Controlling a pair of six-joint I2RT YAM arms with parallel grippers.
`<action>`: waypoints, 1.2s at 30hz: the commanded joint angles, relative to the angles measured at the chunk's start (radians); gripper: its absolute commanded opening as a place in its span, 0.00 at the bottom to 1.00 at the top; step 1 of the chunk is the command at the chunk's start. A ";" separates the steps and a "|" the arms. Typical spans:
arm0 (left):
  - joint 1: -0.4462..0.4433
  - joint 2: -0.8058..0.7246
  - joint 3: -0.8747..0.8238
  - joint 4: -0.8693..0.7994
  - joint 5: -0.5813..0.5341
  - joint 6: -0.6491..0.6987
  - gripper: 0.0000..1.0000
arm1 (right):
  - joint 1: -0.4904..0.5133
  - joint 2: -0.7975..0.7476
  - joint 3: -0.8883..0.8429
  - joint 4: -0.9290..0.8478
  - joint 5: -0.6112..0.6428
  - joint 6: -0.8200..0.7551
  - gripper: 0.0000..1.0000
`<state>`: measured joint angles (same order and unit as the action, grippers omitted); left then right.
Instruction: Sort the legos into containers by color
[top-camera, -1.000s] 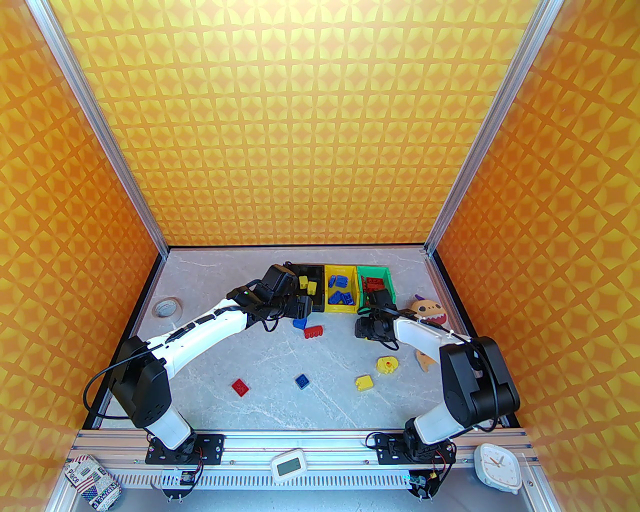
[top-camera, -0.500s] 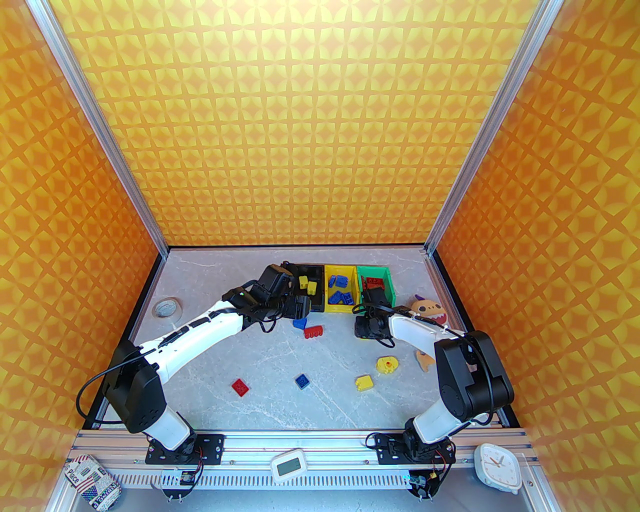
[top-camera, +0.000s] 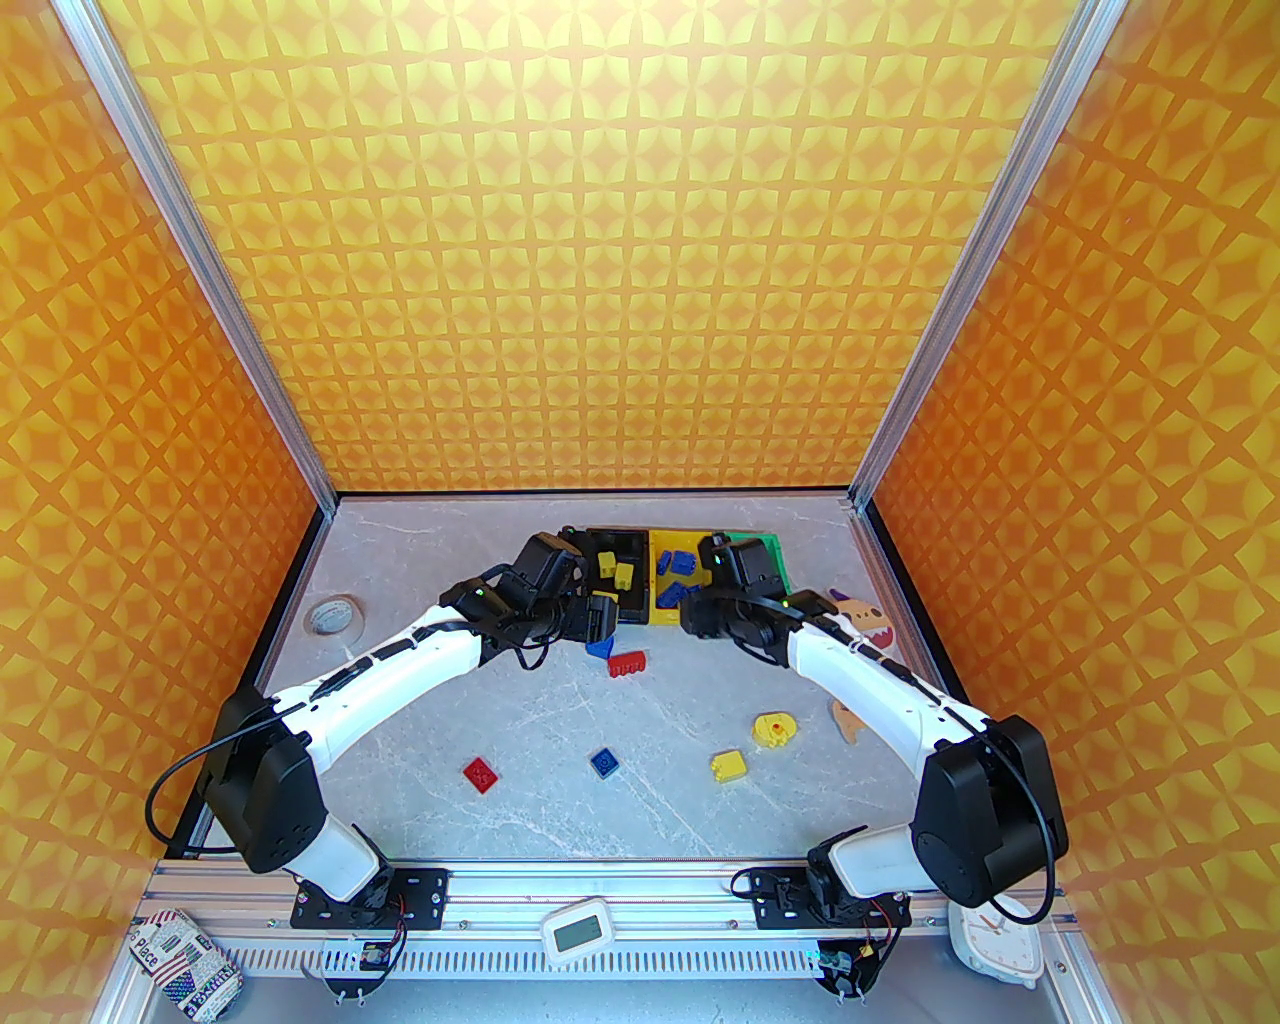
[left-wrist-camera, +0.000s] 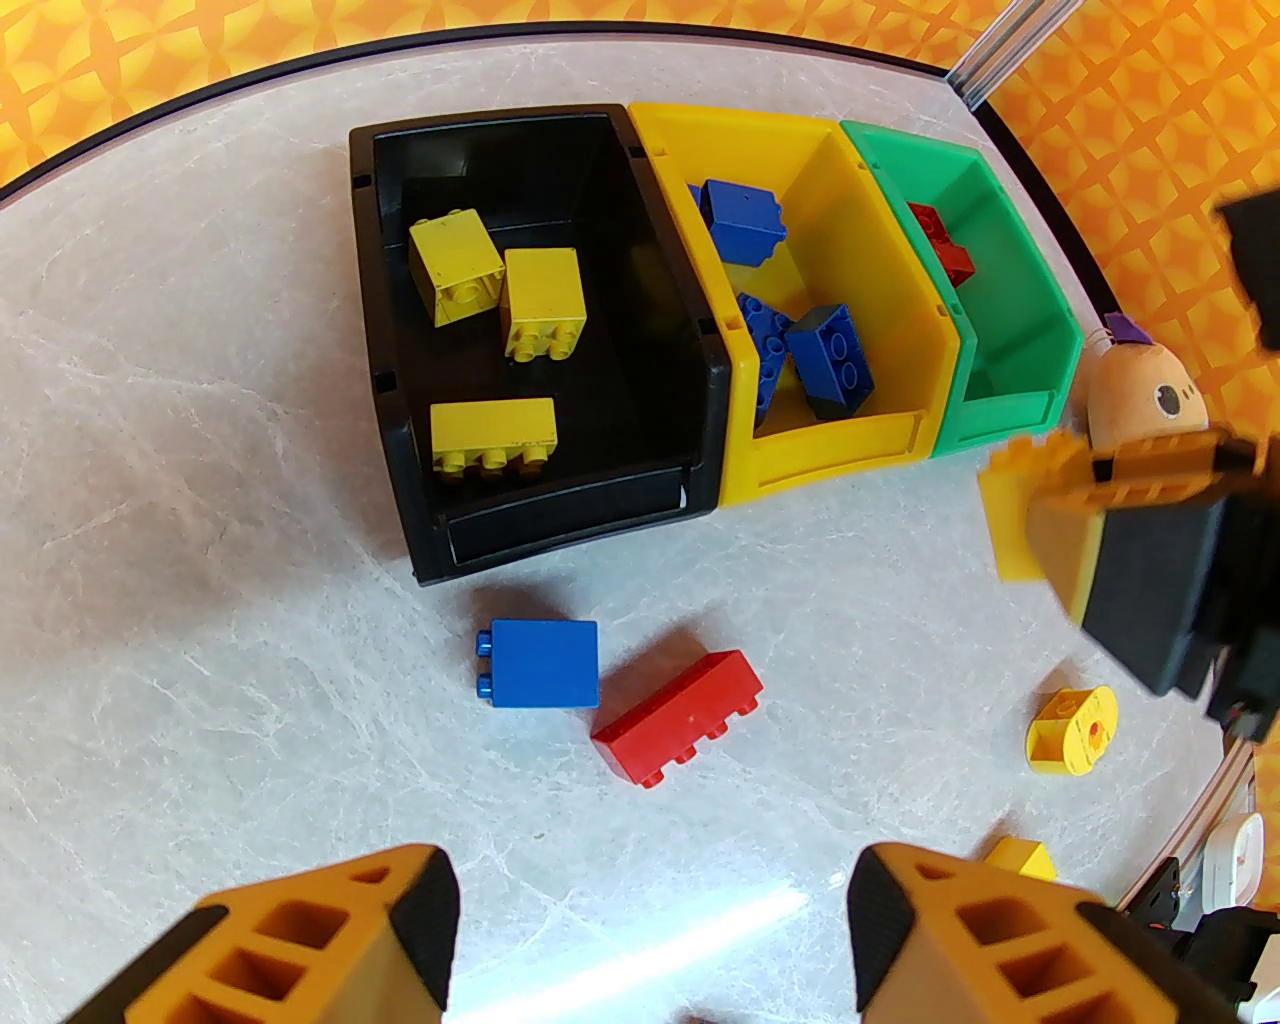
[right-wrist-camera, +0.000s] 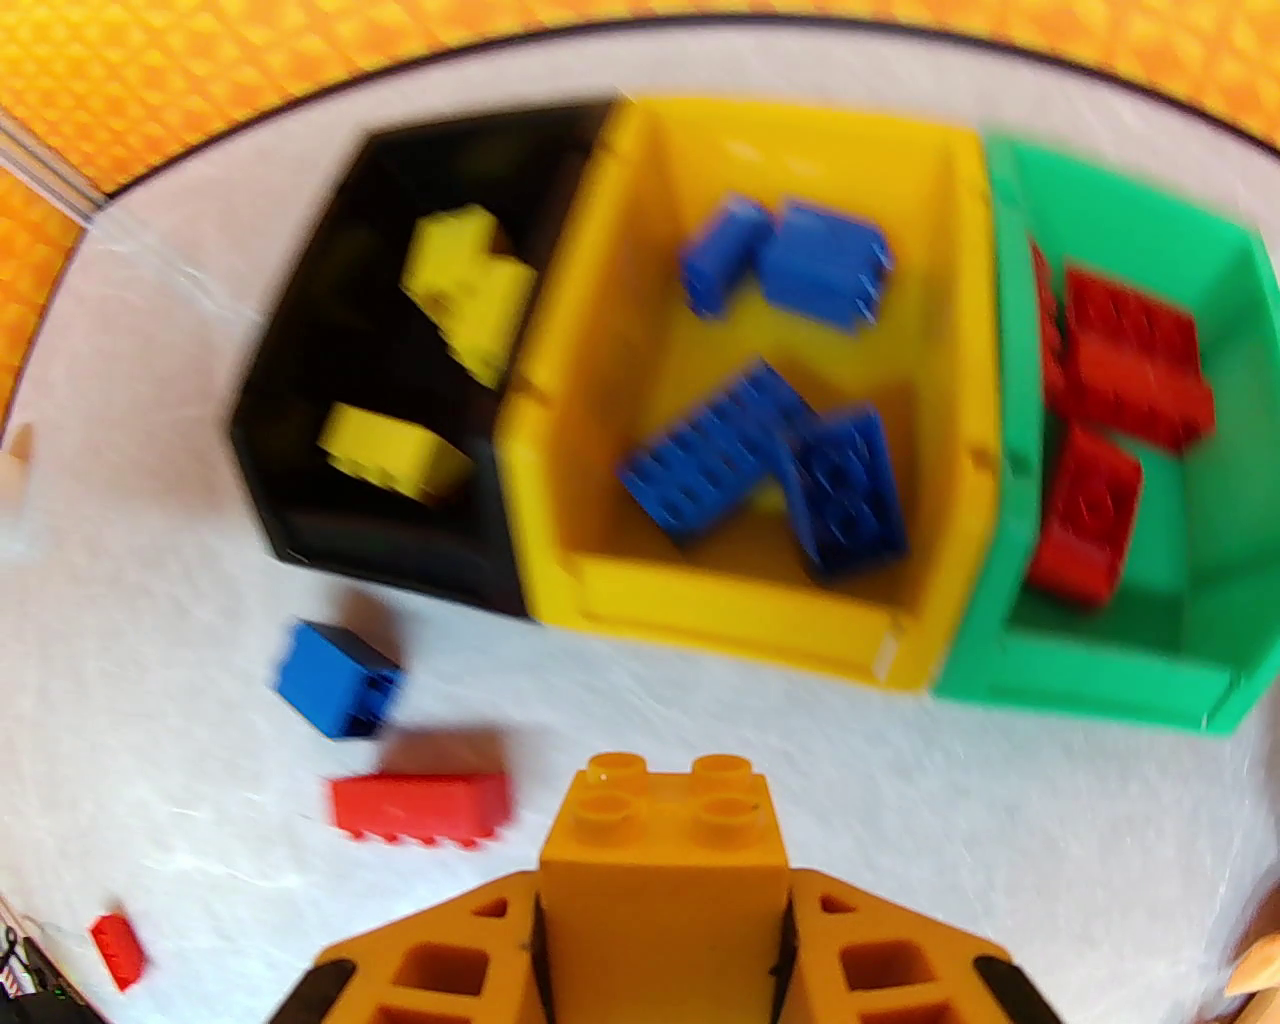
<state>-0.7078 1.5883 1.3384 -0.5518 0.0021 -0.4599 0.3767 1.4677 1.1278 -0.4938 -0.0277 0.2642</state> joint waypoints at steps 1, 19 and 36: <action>-0.002 -0.034 -0.019 -0.003 -0.024 -0.009 0.68 | 0.020 0.067 0.097 0.009 -0.013 0.000 0.28; -0.002 -0.109 -0.094 -0.029 -0.084 -0.005 0.68 | 0.082 0.491 0.545 -0.030 -0.013 0.001 0.37; 0.073 -0.204 -0.185 -0.046 -0.103 0.002 0.70 | 0.116 0.305 0.334 0.009 0.015 -0.086 0.52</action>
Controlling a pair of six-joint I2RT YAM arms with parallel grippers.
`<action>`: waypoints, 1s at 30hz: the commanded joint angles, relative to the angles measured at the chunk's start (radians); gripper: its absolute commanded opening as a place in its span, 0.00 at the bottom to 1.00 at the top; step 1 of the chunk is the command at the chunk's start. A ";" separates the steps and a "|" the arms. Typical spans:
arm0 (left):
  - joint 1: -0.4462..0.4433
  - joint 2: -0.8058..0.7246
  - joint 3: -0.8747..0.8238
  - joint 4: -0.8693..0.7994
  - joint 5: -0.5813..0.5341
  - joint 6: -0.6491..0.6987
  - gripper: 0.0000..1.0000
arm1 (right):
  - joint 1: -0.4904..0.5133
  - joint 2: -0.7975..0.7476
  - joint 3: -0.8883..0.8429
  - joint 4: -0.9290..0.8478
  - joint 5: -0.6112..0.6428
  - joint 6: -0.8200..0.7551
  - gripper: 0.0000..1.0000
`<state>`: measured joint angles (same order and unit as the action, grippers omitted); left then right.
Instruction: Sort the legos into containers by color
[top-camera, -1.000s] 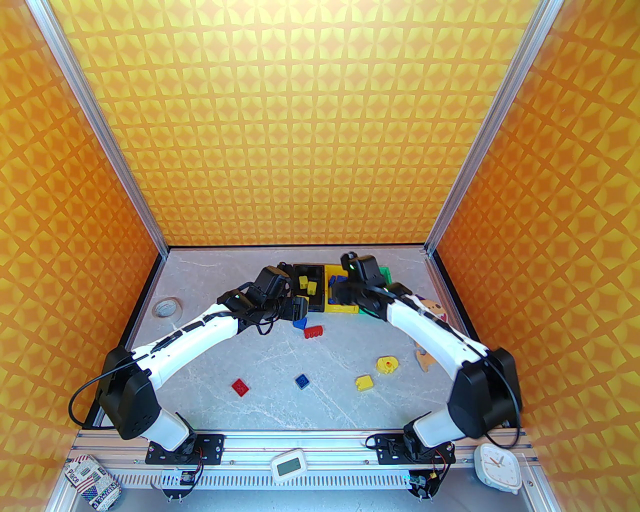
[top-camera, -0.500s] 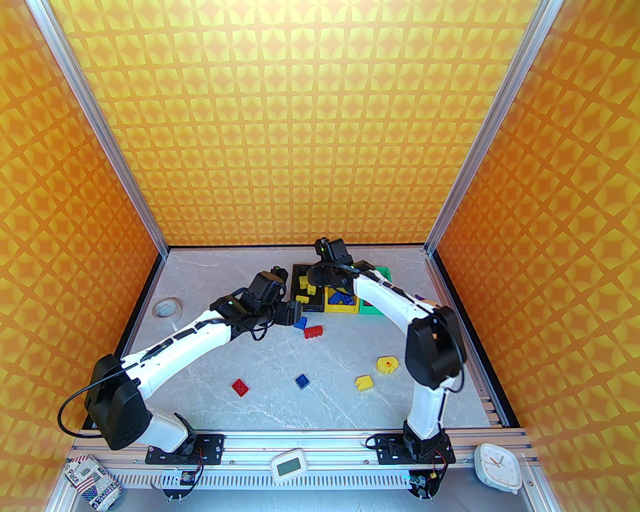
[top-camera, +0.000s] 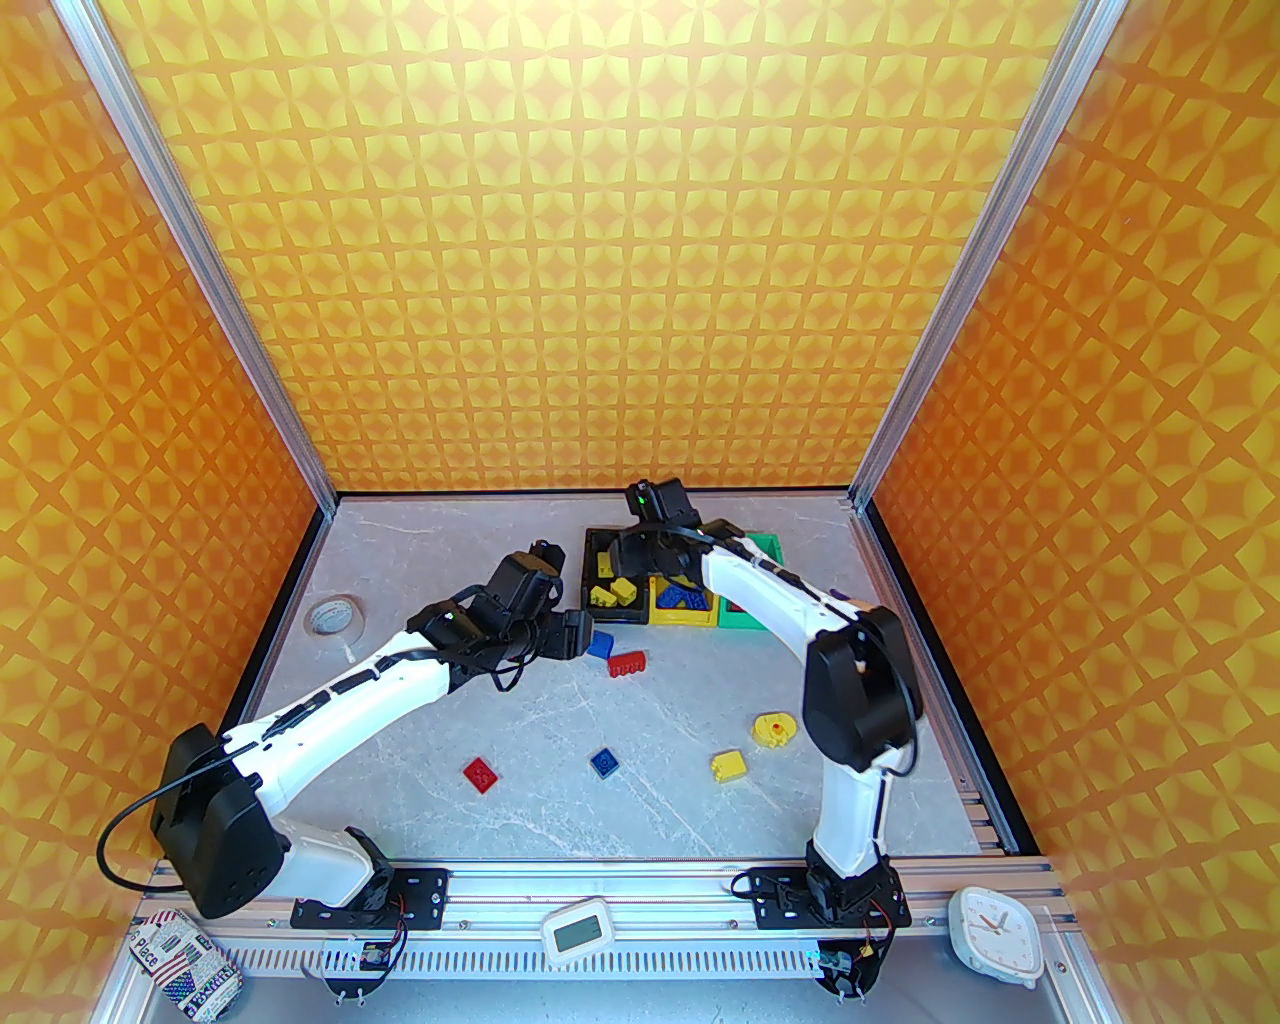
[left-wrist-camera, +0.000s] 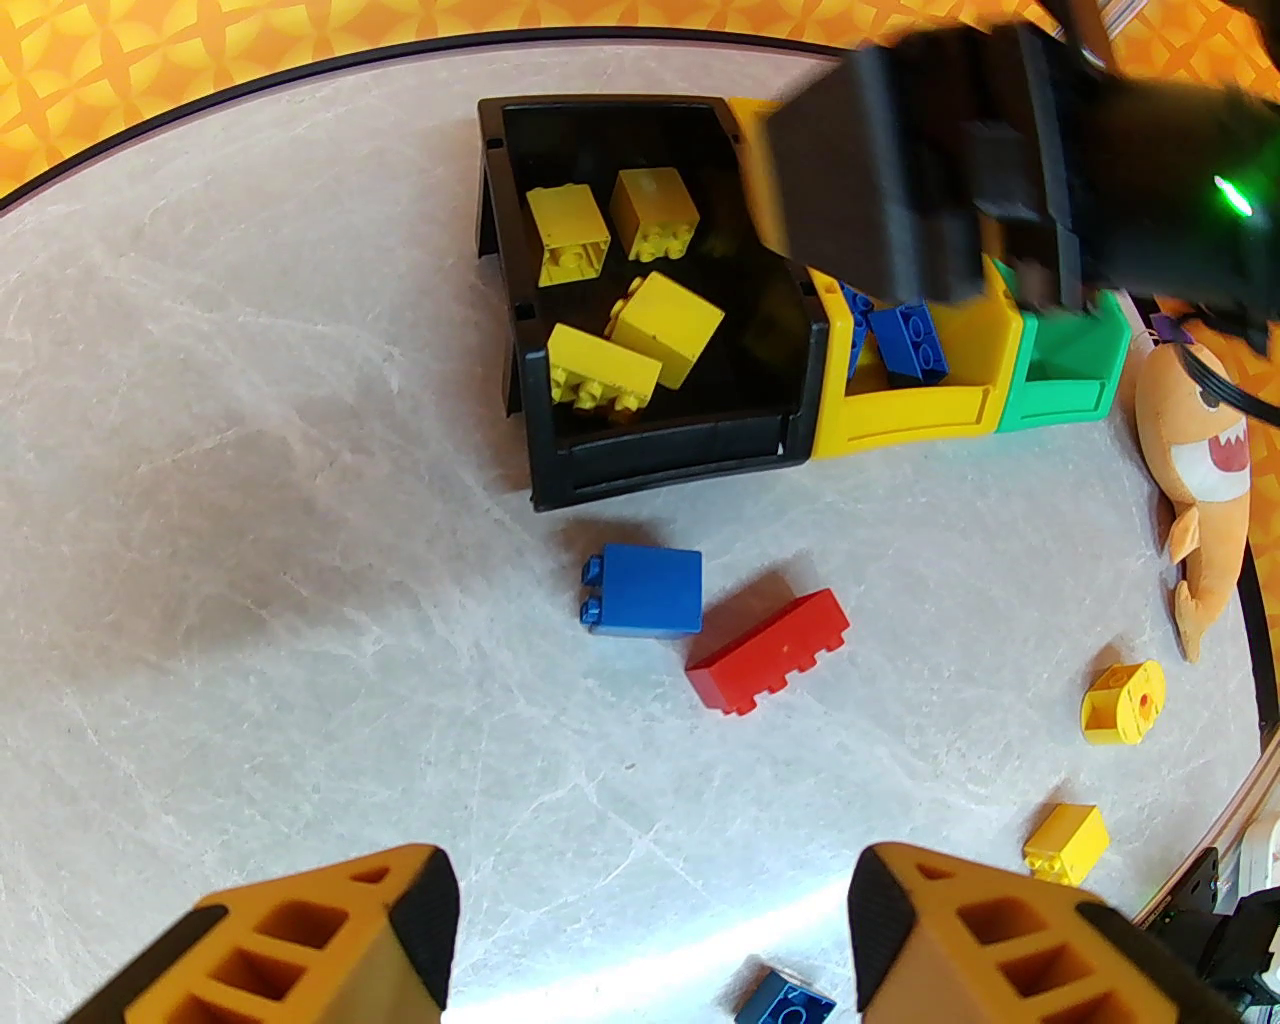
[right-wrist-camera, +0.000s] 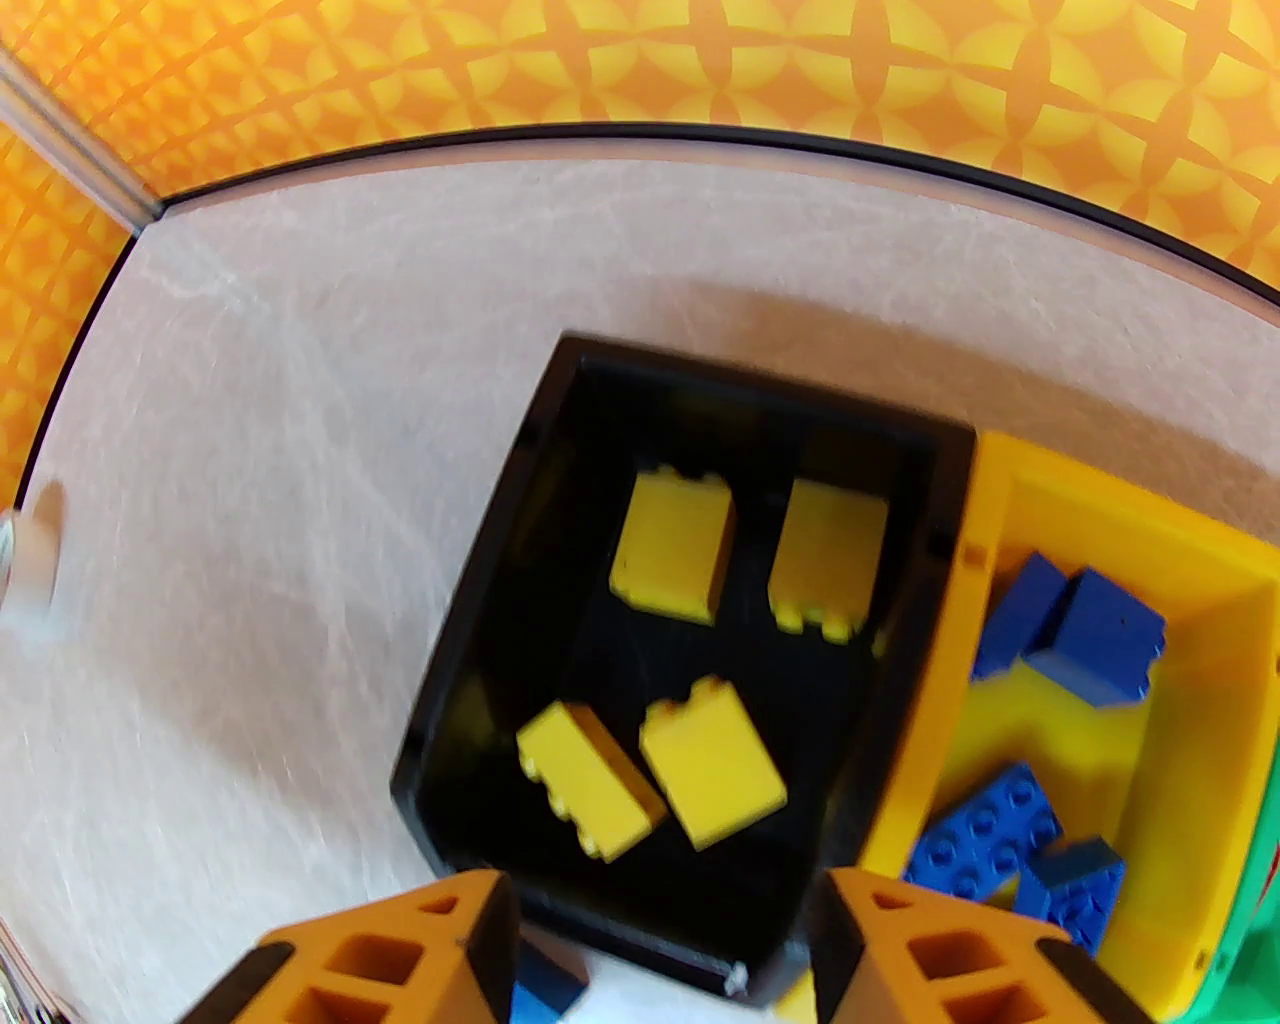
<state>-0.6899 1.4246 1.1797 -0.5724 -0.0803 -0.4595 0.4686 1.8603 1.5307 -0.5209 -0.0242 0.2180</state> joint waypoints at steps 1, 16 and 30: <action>0.078 -0.051 -0.037 -0.027 -0.021 0.007 0.72 | 0.040 -0.118 -0.108 0.052 0.016 -0.049 0.52; 0.385 -0.172 -0.204 -0.033 0.097 -0.021 0.74 | 0.455 -0.352 -0.541 0.314 0.001 -0.078 0.52; 0.483 -0.212 -0.265 -0.050 0.113 -0.013 0.74 | 0.762 -0.089 -0.378 0.328 0.051 0.062 0.55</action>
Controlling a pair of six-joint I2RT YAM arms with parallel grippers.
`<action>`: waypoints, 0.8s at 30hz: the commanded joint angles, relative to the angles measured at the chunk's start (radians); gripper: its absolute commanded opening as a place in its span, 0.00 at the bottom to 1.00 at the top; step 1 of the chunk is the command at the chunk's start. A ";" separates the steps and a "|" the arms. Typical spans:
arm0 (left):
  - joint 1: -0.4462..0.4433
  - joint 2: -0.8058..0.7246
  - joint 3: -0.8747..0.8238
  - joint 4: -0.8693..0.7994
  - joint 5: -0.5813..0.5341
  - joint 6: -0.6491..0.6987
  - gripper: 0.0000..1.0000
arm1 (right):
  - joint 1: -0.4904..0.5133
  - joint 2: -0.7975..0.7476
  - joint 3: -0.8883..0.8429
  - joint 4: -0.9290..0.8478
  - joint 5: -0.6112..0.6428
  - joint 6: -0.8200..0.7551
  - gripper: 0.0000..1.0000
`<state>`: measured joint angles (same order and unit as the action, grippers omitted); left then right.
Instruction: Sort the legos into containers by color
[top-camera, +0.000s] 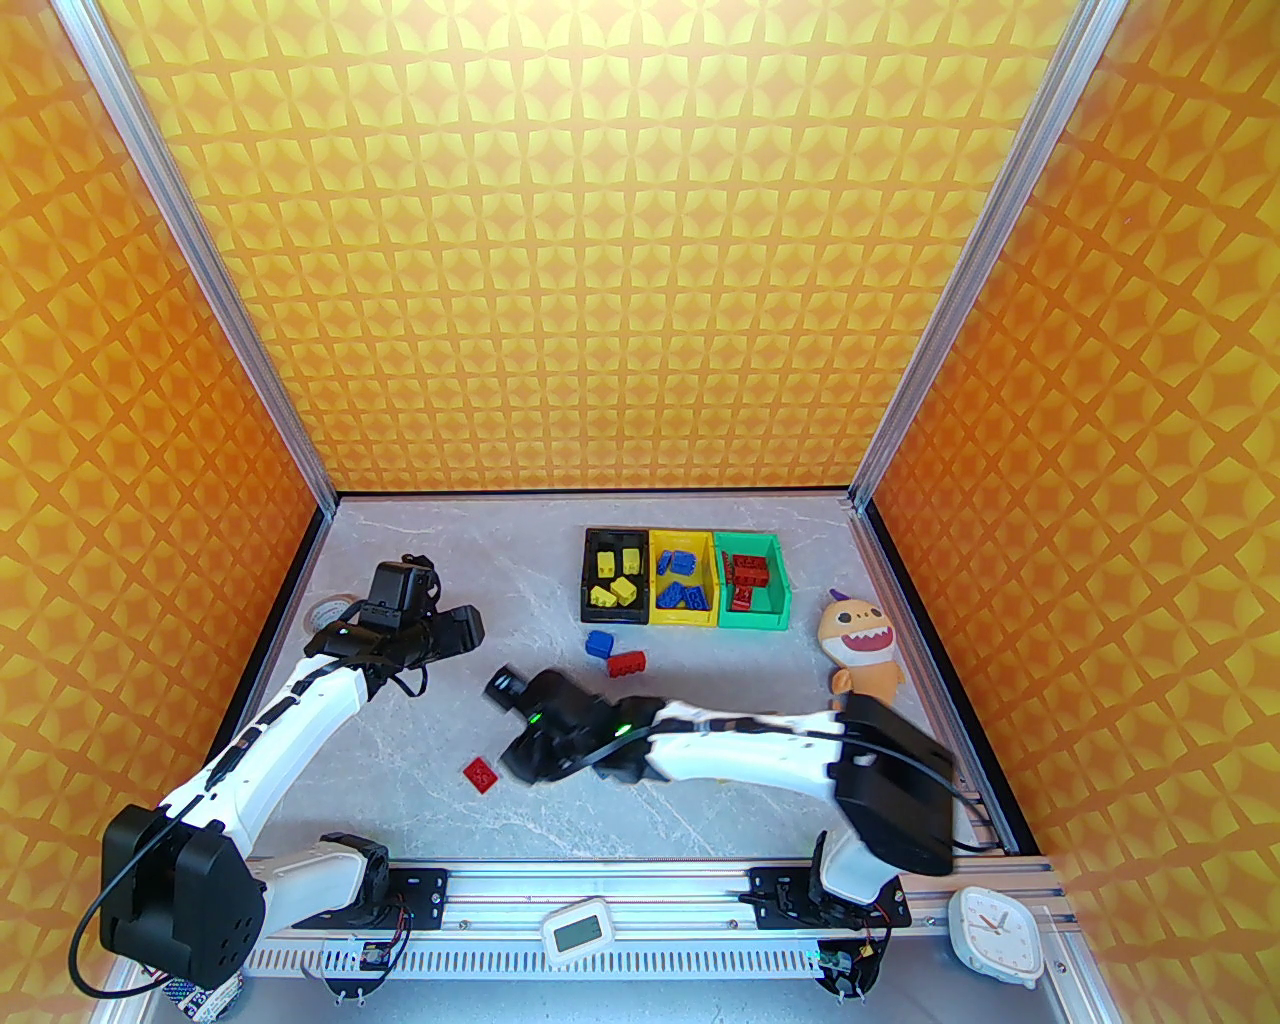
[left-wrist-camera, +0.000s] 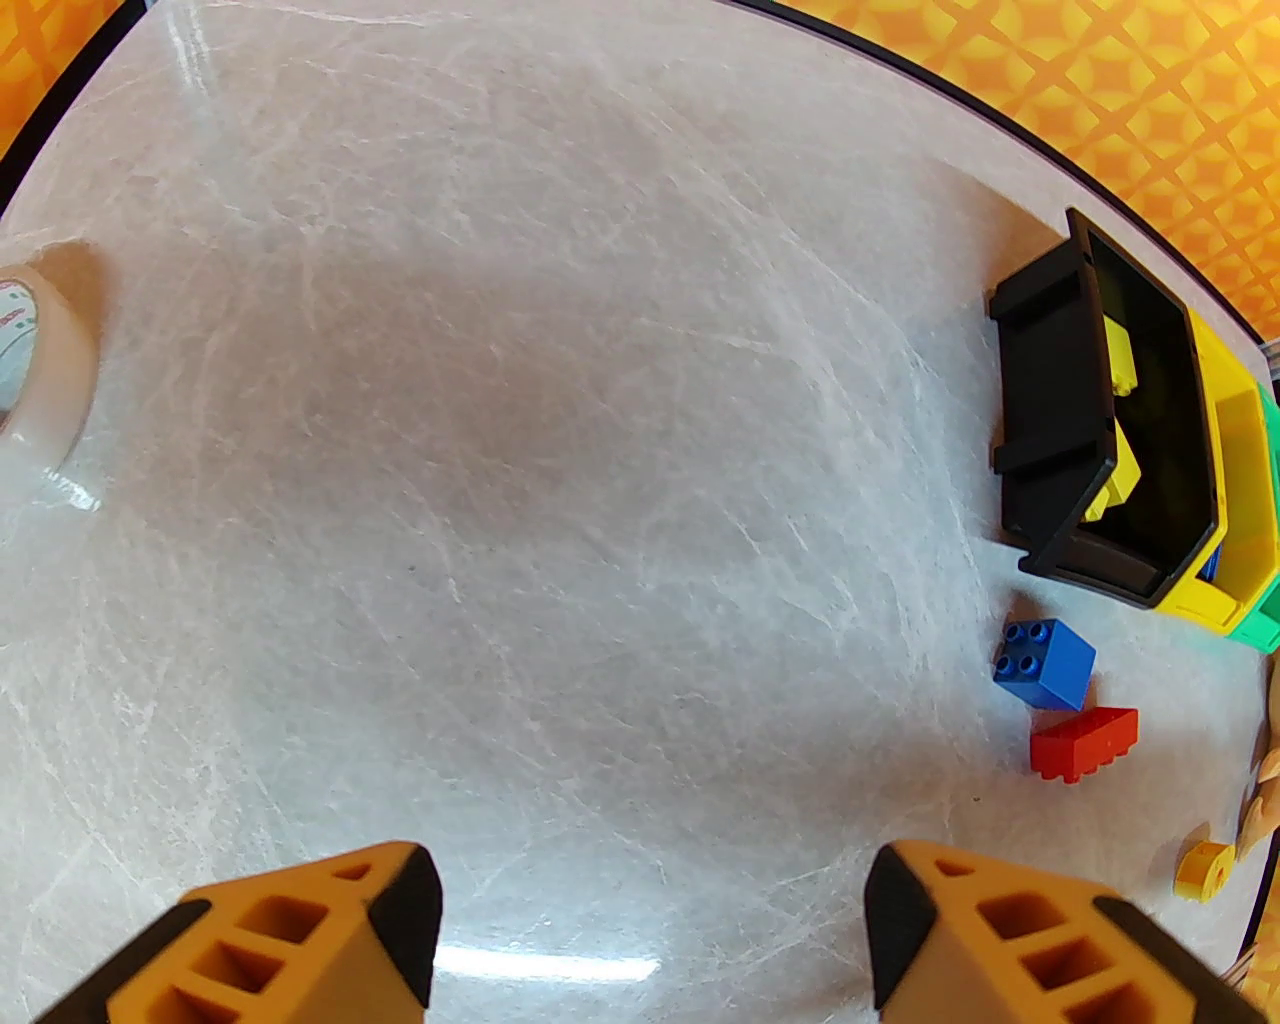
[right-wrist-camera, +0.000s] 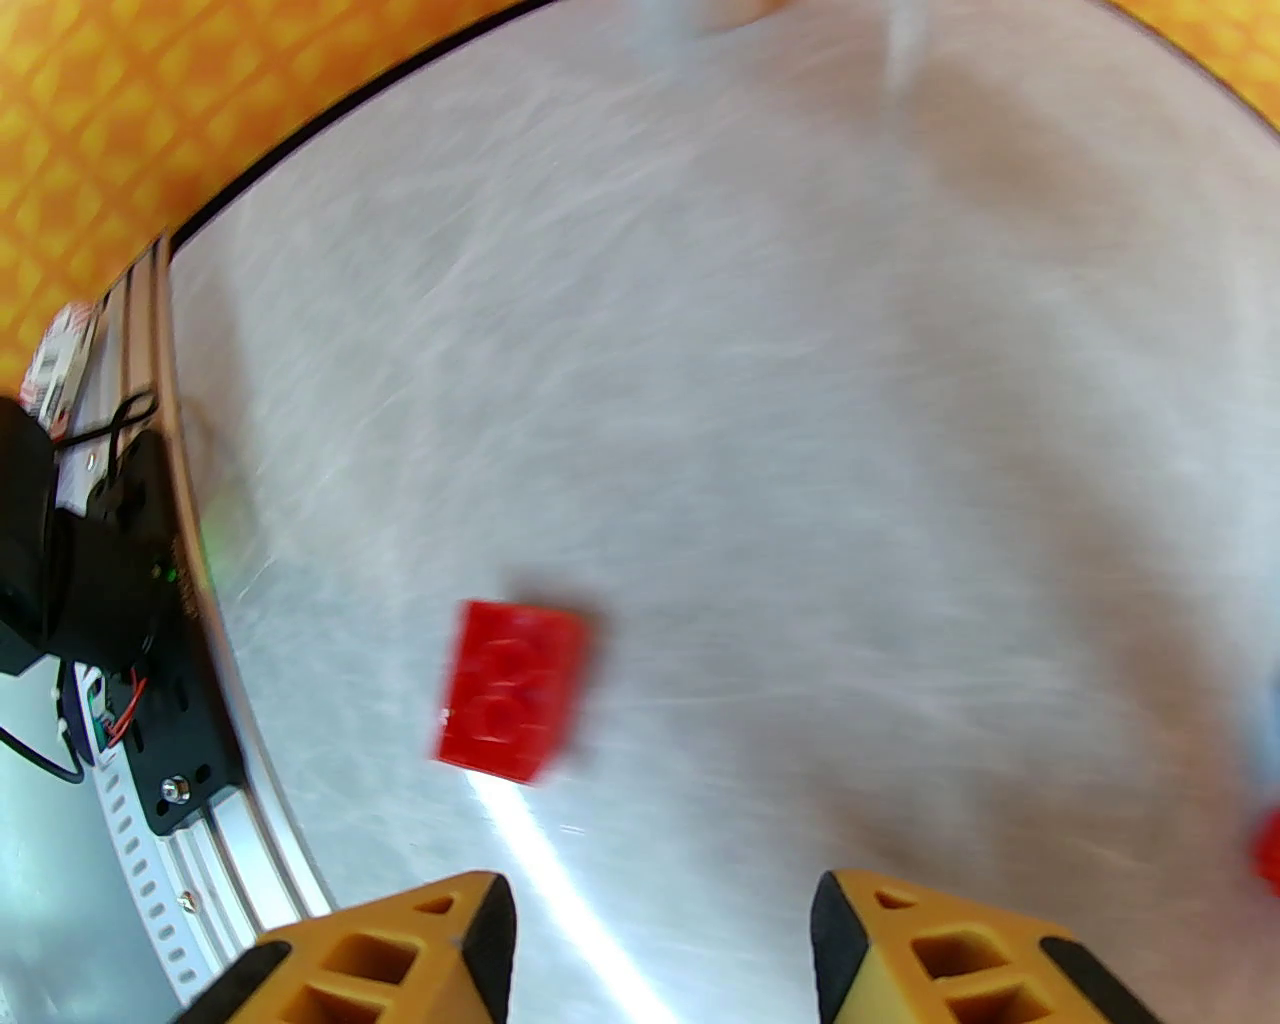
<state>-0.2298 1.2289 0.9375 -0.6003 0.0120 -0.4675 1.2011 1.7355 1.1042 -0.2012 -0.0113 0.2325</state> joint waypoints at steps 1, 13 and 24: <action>0.036 -0.009 -0.025 -0.025 0.021 -0.006 0.74 | 0.039 0.049 0.060 0.008 0.043 0.053 0.56; 0.060 -0.011 -0.045 -0.030 0.021 -0.005 0.73 | 0.066 0.228 0.212 -0.100 0.029 0.062 0.60; 0.061 -0.028 -0.040 -0.045 0.021 -0.006 0.72 | 0.065 0.321 0.283 -0.153 -0.006 0.065 0.54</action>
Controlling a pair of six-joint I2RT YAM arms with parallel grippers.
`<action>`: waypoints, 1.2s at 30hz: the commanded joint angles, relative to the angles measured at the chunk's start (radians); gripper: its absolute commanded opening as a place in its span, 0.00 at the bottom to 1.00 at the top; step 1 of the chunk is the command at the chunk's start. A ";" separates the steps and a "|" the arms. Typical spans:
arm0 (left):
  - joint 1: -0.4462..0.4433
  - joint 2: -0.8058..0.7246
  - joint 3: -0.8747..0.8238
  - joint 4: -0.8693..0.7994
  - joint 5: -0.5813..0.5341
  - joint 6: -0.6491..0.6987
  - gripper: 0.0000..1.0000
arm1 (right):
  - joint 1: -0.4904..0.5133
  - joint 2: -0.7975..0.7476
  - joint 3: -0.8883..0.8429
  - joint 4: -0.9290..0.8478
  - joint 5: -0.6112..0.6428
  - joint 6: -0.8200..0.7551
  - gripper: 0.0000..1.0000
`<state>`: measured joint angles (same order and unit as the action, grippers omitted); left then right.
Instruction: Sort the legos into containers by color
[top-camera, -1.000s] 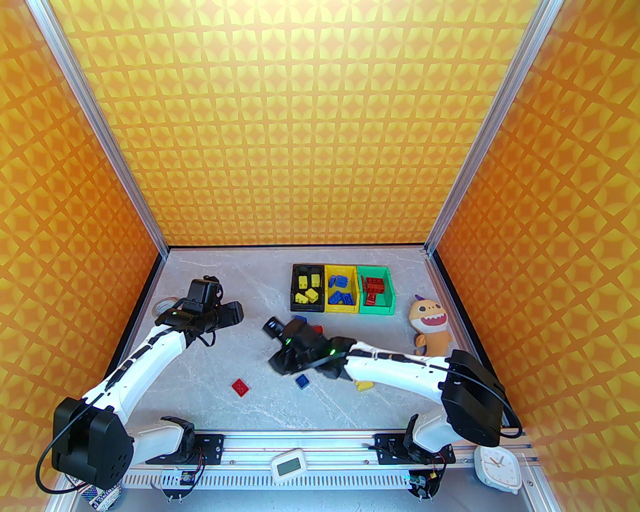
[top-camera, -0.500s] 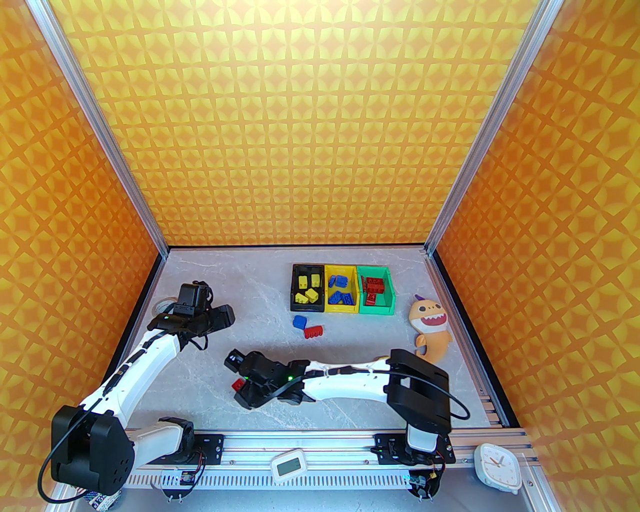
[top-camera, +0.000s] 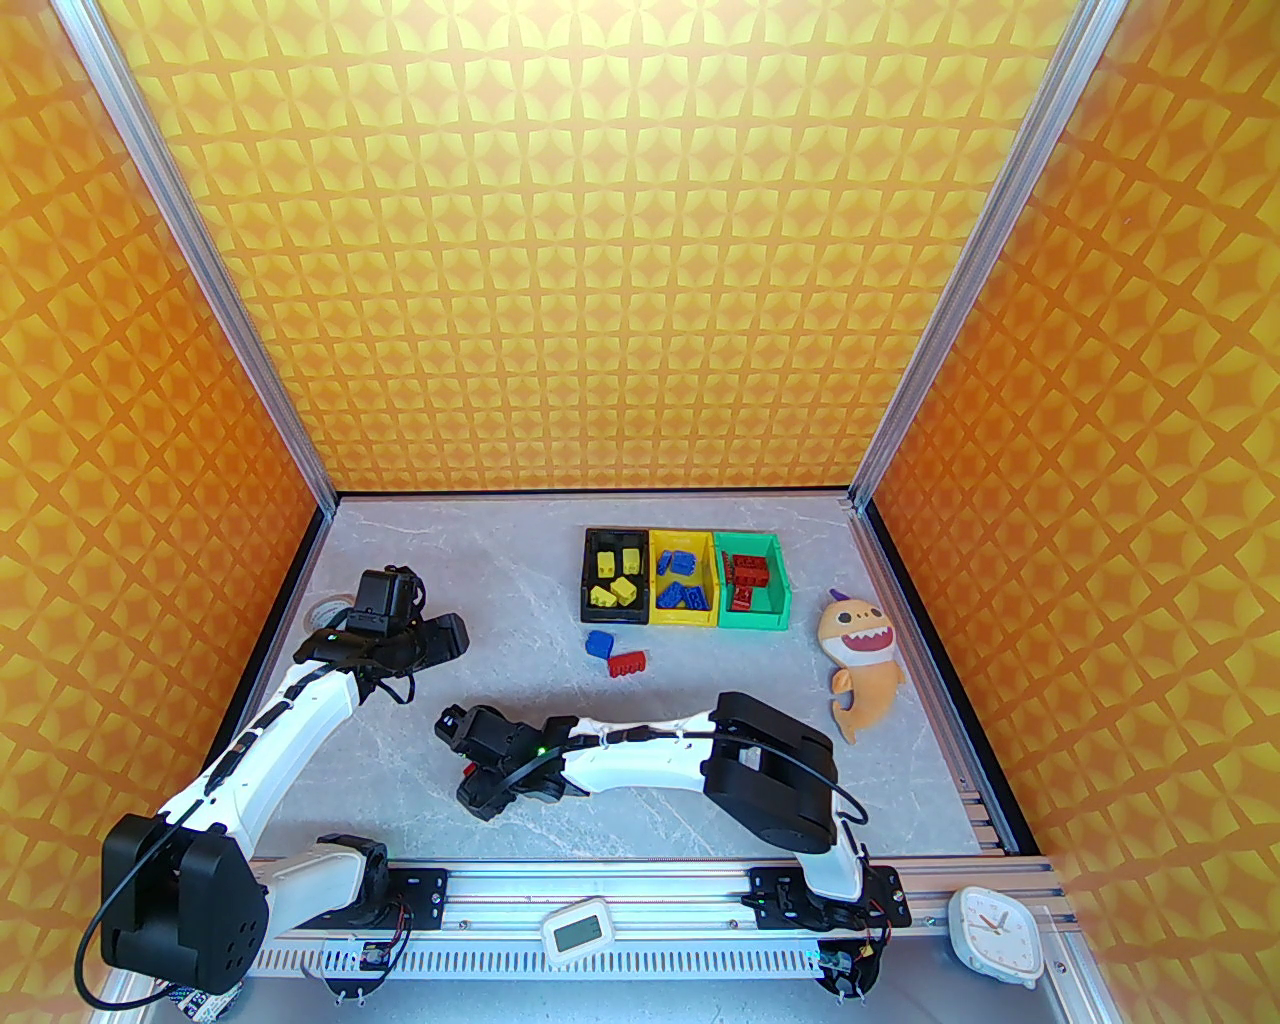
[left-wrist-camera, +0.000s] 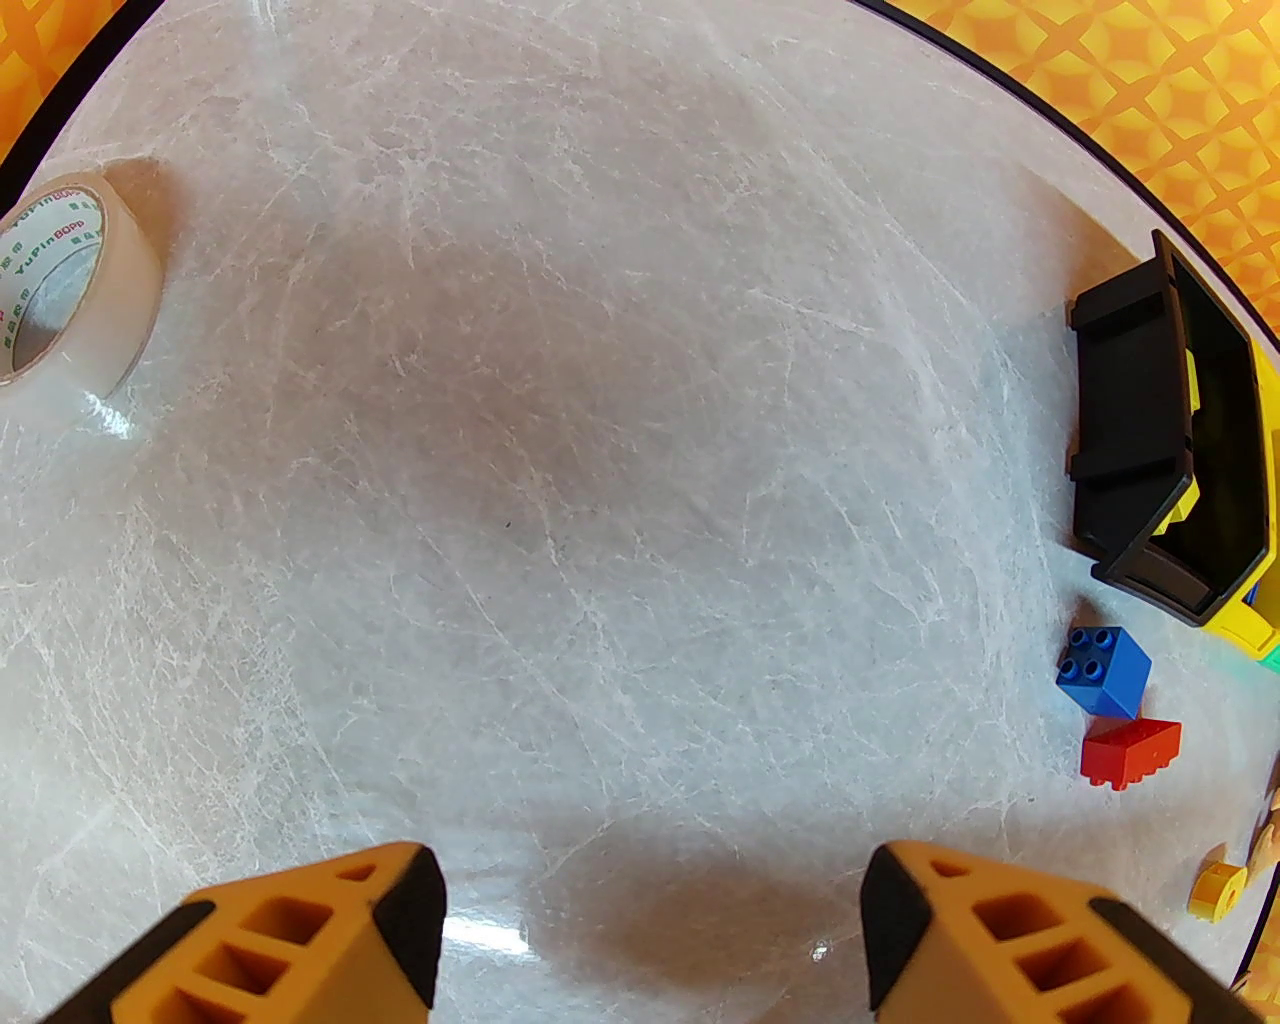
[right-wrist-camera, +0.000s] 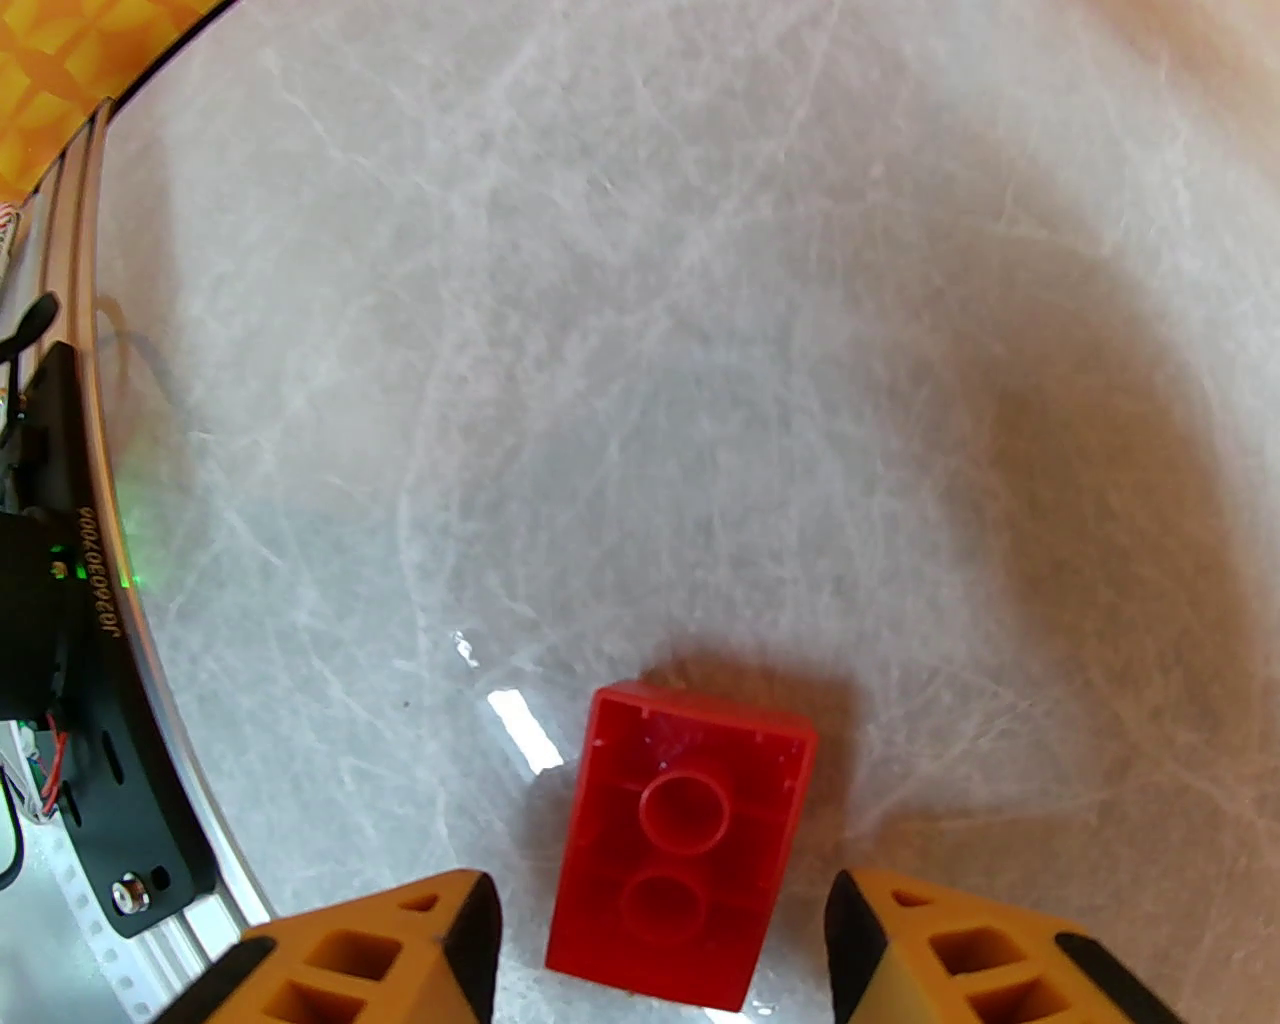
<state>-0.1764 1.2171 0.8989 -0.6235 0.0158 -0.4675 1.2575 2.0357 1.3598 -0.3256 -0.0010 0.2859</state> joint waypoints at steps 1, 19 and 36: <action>0.007 -0.016 -0.002 -0.023 0.017 -0.007 0.72 | 0.009 0.025 0.032 -0.030 -0.020 0.012 0.53; -0.019 -0.062 0.007 -0.013 0.068 0.007 0.68 | -0.086 -0.040 -0.041 0.000 0.016 0.050 0.27; -0.381 -0.096 0.102 0.141 0.068 0.134 0.68 | -0.552 -0.376 -0.120 -0.146 0.050 -0.035 0.25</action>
<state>-0.5053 1.1301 0.9634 -0.5484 0.0685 -0.3939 0.7570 1.7031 1.2255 -0.4026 0.0170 0.2897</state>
